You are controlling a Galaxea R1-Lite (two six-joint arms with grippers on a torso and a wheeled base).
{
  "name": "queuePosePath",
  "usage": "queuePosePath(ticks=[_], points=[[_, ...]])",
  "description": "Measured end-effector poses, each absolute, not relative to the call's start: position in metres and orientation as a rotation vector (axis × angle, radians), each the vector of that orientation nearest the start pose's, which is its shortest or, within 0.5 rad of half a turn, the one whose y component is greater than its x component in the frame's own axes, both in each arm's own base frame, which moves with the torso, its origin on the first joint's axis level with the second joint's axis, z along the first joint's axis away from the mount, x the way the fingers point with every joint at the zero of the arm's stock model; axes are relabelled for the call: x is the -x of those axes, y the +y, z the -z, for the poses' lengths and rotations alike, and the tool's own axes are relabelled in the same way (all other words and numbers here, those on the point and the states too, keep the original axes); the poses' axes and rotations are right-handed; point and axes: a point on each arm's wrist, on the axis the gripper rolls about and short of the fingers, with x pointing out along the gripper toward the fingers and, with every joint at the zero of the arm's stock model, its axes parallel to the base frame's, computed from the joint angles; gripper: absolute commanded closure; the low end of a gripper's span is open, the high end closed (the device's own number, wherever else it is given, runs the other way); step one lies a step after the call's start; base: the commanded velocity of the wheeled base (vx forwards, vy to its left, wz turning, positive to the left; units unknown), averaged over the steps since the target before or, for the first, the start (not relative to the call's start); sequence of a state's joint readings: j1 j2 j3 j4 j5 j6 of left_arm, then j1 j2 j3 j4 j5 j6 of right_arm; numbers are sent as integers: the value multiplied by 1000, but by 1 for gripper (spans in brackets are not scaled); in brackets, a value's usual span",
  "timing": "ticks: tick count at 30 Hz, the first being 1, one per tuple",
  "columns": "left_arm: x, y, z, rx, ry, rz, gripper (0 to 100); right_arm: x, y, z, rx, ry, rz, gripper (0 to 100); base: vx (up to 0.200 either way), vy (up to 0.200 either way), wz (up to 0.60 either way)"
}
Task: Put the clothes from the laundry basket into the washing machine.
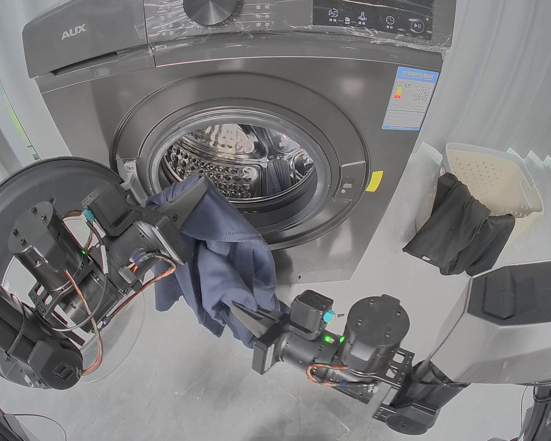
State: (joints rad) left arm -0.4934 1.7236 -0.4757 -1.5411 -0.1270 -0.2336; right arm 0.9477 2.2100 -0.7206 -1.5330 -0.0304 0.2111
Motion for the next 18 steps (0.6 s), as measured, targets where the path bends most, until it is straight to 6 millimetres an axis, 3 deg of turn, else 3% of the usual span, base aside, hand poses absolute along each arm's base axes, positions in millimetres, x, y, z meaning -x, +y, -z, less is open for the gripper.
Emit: queuePosePath(ticks=[7, 18], points=[[-240, -128, -190, 290, -244, 625, 100, -202, 259, -58, -143, 202, -868, 100, 0, 0, 0], [-235, -128, -198, 299, -272, 632, 100, -230, 223, -63, -150, 193, -731, 100, 0, 0, 0]])
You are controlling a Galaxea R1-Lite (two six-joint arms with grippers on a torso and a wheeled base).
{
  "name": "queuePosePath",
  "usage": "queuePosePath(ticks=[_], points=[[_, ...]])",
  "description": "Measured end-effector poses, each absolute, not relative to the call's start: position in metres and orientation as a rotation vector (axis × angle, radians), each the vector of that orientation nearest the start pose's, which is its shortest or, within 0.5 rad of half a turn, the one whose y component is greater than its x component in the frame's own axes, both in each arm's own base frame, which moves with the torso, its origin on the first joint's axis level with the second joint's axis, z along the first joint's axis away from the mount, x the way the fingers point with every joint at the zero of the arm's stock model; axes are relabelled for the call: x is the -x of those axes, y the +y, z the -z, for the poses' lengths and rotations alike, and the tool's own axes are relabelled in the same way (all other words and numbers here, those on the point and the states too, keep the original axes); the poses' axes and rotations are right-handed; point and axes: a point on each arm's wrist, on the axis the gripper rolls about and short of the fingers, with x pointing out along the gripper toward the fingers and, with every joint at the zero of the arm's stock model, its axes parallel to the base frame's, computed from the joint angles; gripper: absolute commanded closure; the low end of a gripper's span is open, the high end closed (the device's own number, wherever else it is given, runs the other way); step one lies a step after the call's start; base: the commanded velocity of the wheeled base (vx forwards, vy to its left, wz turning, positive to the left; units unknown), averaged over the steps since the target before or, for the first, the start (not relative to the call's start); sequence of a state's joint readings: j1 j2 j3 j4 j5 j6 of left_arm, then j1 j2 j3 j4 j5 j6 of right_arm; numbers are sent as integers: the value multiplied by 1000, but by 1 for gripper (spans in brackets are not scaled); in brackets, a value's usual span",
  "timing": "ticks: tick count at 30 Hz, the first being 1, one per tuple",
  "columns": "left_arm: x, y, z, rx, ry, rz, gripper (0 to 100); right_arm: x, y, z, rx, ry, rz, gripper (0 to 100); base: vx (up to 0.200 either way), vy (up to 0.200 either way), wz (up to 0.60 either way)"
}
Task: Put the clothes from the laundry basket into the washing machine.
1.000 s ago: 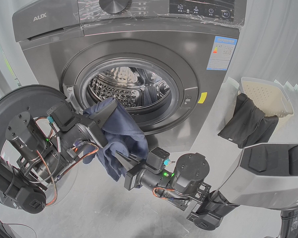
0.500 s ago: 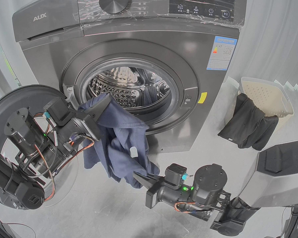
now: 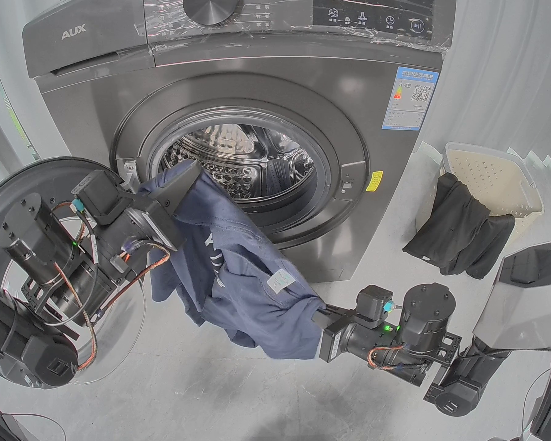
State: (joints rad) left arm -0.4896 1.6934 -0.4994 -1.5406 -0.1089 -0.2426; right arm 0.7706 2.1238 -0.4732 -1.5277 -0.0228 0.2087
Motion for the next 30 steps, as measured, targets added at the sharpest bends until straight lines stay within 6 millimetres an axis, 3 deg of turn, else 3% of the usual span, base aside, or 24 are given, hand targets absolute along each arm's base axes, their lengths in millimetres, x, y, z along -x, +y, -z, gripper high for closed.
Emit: queuePosePath(ticks=[4, 5, 10, 19, 30], points=[[-233, -129, -199, 301, -277, 638, 100, -235, 219, -64, -147, 182, -718, 100, 0, 0, 0], [-233, -129, -200, 302, -279, 640, 100, -235, 219, -65, -148, 181, -717, 0, 0, 0, 0], [-231, -130, -205, 306, -298, 647, 100, -235, 216, -63, -143, 194, -710, 0, 0, 0, 0], [-230, -130, -211, 312, -324, 649, 100, -229, 207, -42, -113, 289, -689, 0, 0, 0, 0], [-229, -130, -212, 311, -327, 653, 100, -243, 222, -38, -140, 256, -726, 0, 0, 0, 0]])
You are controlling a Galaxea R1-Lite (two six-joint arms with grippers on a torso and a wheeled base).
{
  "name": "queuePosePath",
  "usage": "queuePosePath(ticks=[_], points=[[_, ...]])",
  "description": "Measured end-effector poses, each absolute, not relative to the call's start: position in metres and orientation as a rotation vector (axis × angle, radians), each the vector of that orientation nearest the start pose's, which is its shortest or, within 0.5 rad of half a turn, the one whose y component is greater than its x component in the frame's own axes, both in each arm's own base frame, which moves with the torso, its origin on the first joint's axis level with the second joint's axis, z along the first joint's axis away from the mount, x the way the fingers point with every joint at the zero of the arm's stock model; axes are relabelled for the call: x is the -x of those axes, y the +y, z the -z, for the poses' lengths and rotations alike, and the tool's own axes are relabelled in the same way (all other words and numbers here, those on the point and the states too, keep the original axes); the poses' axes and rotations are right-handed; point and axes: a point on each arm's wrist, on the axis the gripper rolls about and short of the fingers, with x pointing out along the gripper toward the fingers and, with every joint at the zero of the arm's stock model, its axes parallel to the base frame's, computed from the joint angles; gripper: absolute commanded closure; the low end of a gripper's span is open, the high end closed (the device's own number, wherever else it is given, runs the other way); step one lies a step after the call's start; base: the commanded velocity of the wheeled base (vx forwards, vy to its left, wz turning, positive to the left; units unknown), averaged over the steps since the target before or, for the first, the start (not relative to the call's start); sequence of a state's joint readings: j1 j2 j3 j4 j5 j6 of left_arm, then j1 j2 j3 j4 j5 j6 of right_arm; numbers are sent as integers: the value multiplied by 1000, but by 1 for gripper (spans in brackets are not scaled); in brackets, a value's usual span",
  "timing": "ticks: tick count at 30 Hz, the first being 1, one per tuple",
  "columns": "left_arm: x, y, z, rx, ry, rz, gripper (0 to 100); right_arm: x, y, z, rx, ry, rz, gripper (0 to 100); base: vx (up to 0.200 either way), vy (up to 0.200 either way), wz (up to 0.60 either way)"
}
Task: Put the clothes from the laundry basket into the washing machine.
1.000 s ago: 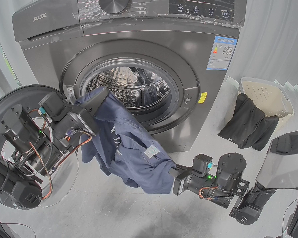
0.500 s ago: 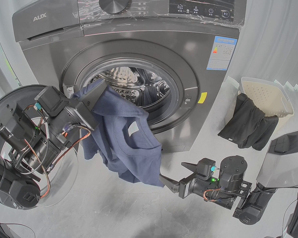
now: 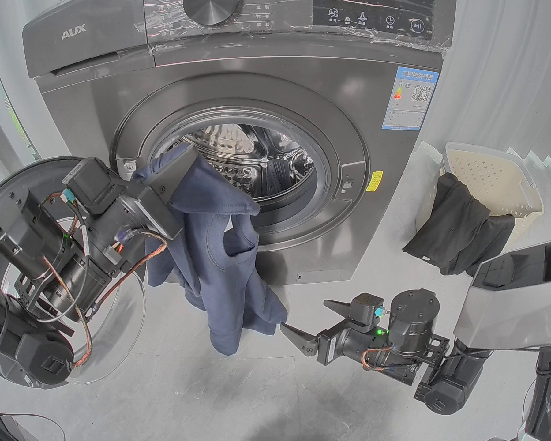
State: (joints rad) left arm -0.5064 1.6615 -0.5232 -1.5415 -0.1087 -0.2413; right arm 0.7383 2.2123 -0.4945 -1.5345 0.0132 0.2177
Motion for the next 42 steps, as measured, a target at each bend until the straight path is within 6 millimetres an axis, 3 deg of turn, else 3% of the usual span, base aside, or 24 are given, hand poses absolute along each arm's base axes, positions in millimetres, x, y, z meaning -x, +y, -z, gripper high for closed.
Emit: queuePosePath(ticks=[9, 24, 37, 38, 42], points=[[-226, -129, -213, 310, -330, 662, 100, -265, 244, -40, -168, 177, -779, 0, 0, 0, 0], [-225, -128, -216, 312, -342, 664, 100, -328, 273, -28, -169, 26, -818, 0, 0, 0, 0], [-224, -127, -216, 313, -340, 664, 100, -370, 299, -25, -141, -102, -870, 0, 0, 0, 0], [-225, -128, -216, 313, -339, 665, 100, -372, 301, -25, -140, -112, -881, 100, 0, 0, 0], [-225, -128, -214, 312, -334, 664, 100, -372, 306, -23, -139, -125, -896, 100, 0, 0, 0]])
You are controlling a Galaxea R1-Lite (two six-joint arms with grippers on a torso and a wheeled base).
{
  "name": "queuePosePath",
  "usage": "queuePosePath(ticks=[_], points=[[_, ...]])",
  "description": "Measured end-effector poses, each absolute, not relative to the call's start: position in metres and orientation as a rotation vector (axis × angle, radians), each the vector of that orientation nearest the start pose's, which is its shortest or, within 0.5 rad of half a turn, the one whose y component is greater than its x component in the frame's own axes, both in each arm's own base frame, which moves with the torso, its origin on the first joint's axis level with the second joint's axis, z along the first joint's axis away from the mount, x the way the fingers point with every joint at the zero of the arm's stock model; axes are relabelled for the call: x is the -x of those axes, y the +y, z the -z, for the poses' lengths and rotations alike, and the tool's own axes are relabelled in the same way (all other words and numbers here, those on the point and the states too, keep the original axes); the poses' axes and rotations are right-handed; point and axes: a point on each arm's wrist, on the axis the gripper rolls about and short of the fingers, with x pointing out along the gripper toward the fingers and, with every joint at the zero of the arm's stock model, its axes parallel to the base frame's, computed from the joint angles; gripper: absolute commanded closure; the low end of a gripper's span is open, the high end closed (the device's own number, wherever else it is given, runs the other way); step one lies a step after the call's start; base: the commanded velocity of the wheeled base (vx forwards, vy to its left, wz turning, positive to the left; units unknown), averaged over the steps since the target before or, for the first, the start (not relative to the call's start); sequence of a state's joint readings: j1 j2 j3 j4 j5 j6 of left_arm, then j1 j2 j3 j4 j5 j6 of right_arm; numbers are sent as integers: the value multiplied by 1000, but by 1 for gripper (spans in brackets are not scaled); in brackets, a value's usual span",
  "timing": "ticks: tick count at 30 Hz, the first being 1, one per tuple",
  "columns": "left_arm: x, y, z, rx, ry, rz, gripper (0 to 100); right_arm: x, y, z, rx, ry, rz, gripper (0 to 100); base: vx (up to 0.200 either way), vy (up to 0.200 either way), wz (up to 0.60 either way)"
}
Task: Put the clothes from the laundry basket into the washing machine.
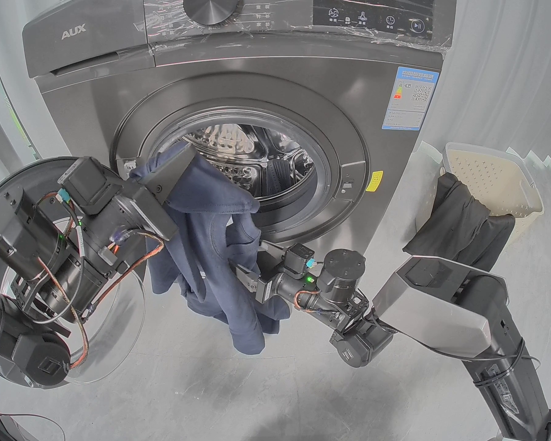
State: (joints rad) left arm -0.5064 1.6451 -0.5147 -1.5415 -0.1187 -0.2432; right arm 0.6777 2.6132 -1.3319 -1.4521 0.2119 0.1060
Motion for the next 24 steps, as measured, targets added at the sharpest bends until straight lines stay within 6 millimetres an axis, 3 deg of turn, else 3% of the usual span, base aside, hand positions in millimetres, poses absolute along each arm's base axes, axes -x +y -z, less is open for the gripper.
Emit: queuePosePath(ticks=[13, 19, 24], points=[[-227, -128, -213, 317, -328, 660, 100, -366, 308, -30, -139, -139, -907, 100, 0, 0, 0], [-228, -127, -213, 320, -327, 657, 100, -350, 289, -48, -127, -91, -893, 100, 0, 0, 0], [-228, -126, -213, 320, -328, 653, 100, -330, 261, -62, -112, -29, -865, 100, 0, 0, 0]])
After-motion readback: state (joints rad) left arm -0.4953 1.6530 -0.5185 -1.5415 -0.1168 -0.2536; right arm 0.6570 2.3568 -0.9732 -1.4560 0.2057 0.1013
